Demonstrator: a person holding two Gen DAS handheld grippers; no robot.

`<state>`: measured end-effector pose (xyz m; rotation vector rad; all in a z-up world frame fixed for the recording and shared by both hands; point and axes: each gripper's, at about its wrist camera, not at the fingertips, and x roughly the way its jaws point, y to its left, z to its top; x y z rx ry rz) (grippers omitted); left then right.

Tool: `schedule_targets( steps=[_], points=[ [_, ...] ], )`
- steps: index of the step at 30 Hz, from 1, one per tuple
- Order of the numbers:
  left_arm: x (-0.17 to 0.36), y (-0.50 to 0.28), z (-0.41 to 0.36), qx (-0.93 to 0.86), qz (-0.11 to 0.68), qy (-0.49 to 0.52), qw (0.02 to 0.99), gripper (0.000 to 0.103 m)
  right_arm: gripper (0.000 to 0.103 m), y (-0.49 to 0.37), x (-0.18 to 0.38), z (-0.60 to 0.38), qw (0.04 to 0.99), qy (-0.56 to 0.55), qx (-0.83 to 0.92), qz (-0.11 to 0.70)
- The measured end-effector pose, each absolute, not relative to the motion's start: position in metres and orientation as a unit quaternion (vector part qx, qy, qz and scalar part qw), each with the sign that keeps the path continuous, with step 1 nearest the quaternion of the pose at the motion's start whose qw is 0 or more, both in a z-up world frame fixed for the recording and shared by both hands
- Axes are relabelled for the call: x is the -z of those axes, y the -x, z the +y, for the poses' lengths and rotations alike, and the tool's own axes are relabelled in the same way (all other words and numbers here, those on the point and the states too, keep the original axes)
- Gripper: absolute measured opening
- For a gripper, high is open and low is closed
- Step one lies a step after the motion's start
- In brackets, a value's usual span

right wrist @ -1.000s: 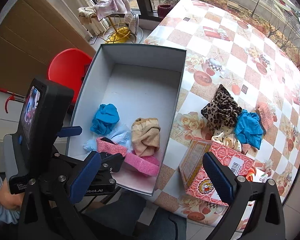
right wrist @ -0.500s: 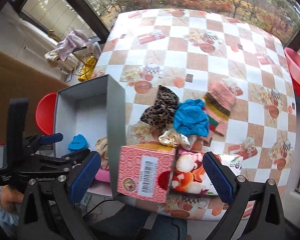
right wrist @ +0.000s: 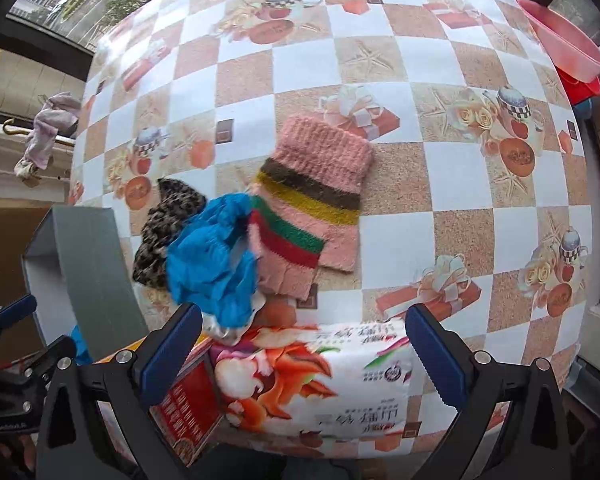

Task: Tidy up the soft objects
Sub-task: 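Reach the left tool to the leopard-print scarf while the right tool reaches the striped pink glove, then grasp the leopard-print scarf with the left tool while the right tool grasps the striped pink glove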

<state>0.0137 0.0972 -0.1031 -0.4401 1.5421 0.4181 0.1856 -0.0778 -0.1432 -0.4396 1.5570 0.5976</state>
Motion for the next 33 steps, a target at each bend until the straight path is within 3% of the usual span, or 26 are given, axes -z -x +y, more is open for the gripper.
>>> schedule_targets(
  steps=[16,23,28,33],
  points=[
    [0.205,-0.111,0.099,-0.204,0.783,0.059,0.585,0.102,0.103,-0.239,0.234,-0.052,0.626,0.286,-0.228,0.689],
    [0.231,-0.124,0.111,-0.231,0.788,0.017,0.571,0.102,0.103,-0.242,0.232,-0.054,0.631,0.309,-0.248,0.667],
    [0.238,-0.132,0.131,-0.245,0.779,0.041,0.575,0.103,0.103,-0.255,0.222,-0.084,0.65,0.329,-0.225,0.647],
    [0.208,-0.144,0.152,-0.247,0.744,0.08,0.616,0.103,0.103,-0.278,0.214,-0.127,0.665,0.323,-0.186,0.647]
  ],
)
